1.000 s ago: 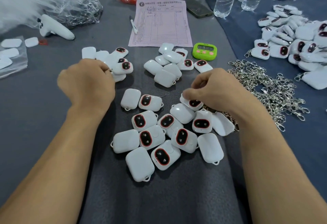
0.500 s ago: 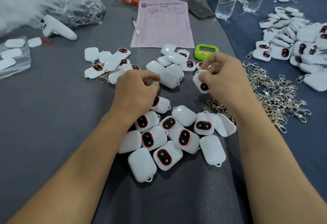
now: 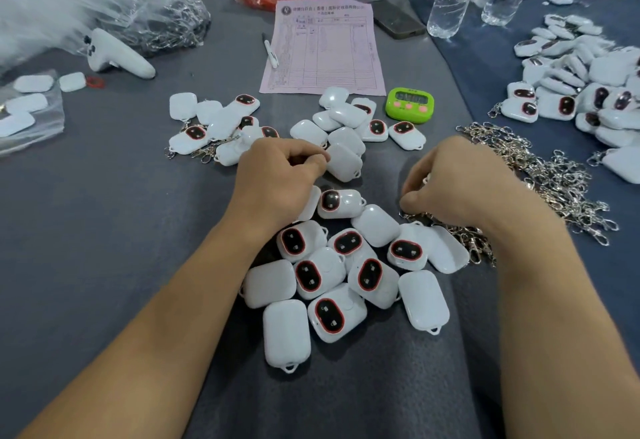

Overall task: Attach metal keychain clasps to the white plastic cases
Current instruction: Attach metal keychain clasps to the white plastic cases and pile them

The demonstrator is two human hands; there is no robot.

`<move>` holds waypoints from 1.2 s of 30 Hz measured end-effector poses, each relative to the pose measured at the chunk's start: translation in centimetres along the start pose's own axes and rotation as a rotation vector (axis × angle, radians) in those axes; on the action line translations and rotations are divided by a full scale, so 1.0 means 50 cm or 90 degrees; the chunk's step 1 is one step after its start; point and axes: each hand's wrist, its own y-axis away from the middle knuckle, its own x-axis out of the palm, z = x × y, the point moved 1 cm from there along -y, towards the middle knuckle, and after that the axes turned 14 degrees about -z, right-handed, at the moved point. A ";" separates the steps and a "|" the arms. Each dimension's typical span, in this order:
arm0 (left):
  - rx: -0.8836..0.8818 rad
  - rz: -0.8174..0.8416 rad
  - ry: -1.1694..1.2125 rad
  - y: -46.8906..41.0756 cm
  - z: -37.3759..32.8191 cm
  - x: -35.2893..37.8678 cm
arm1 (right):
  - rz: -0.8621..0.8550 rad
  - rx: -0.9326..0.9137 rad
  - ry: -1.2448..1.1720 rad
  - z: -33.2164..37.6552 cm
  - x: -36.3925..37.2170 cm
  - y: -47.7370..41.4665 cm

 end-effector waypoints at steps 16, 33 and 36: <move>0.038 0.056 -0.053 0.018 -0.007 0.012 | 0.101 -0.094 -0.039 0.012 -0.018 0.014; 0.089 0.006 0.154 0.025 -0.041 0.002 | -0.054 0.147 -0.754 0.089 0.046 0.007; 0.079 -0.004 0.143 0.023 -0.034 0.000 | -0.110 0.111 -0.657 0.092 0.050 0.012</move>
